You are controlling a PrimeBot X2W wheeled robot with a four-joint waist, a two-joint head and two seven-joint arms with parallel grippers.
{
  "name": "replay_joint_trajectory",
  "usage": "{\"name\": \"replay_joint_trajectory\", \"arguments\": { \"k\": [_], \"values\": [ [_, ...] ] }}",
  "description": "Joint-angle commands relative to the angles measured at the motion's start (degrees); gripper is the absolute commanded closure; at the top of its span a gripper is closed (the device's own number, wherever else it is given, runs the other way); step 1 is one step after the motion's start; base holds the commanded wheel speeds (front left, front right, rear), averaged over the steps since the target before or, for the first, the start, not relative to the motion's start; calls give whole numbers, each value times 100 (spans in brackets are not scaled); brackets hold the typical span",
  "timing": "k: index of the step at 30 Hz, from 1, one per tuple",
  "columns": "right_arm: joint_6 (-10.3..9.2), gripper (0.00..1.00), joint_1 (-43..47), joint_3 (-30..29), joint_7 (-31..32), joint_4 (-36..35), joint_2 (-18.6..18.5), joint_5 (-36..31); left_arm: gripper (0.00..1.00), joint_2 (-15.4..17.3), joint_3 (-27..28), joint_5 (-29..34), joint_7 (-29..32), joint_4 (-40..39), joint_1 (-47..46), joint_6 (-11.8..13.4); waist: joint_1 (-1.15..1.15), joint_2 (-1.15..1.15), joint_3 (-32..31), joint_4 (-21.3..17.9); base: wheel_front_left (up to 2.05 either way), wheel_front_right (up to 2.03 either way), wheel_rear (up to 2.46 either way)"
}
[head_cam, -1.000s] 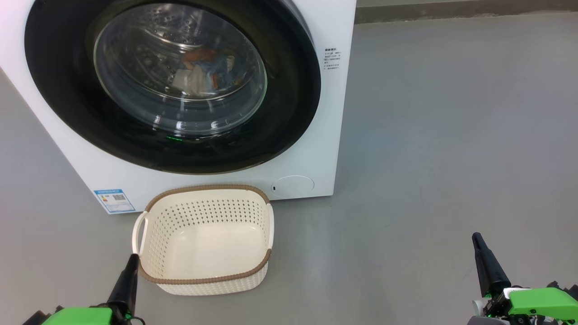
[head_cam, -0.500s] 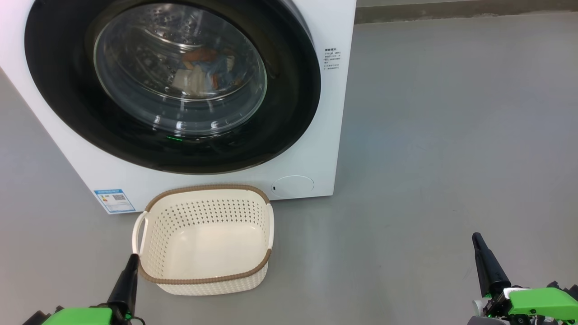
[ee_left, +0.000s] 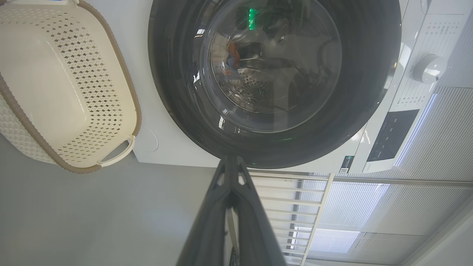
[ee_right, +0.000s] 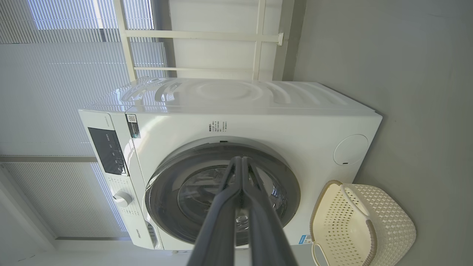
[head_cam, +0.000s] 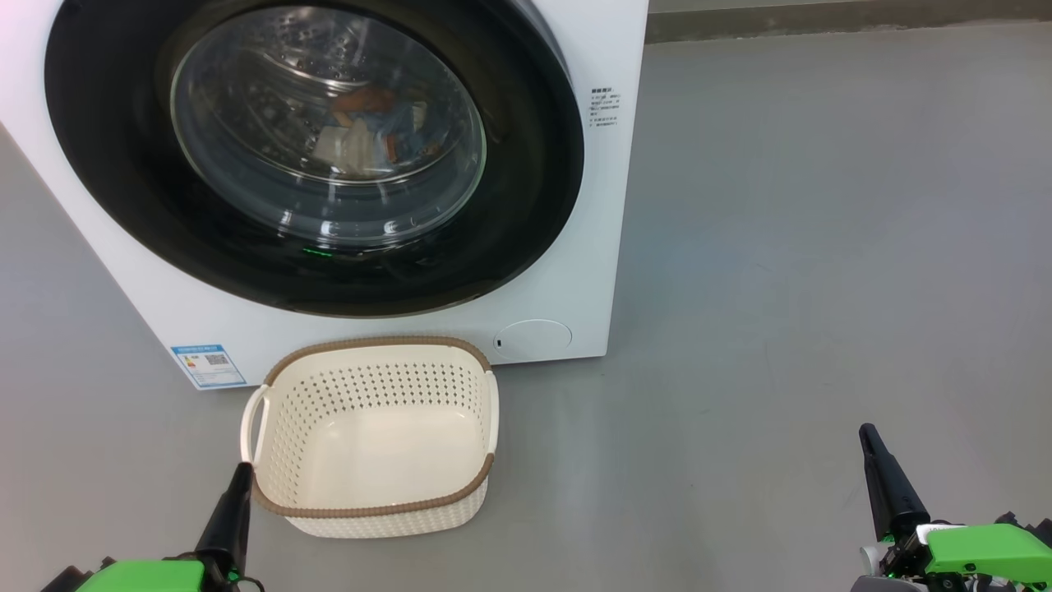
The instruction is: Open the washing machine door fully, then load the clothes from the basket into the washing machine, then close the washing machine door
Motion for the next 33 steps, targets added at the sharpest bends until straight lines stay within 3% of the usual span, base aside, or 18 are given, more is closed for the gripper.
{"name": "replay_joint_trajectory", "arguments": {
  "k": [1,33],
  "values": [
    [9,100,-264,137,49,-142,-28,57,100,149,196,-49,35,-111,-236,-41,0,0,0,0,0,0,0],
    [9,100,-264,136,49,-142,-28,57,100,149,195,-49,35,-112,-236,-41,0,0,0,0,0,0,0]
  ]
}}
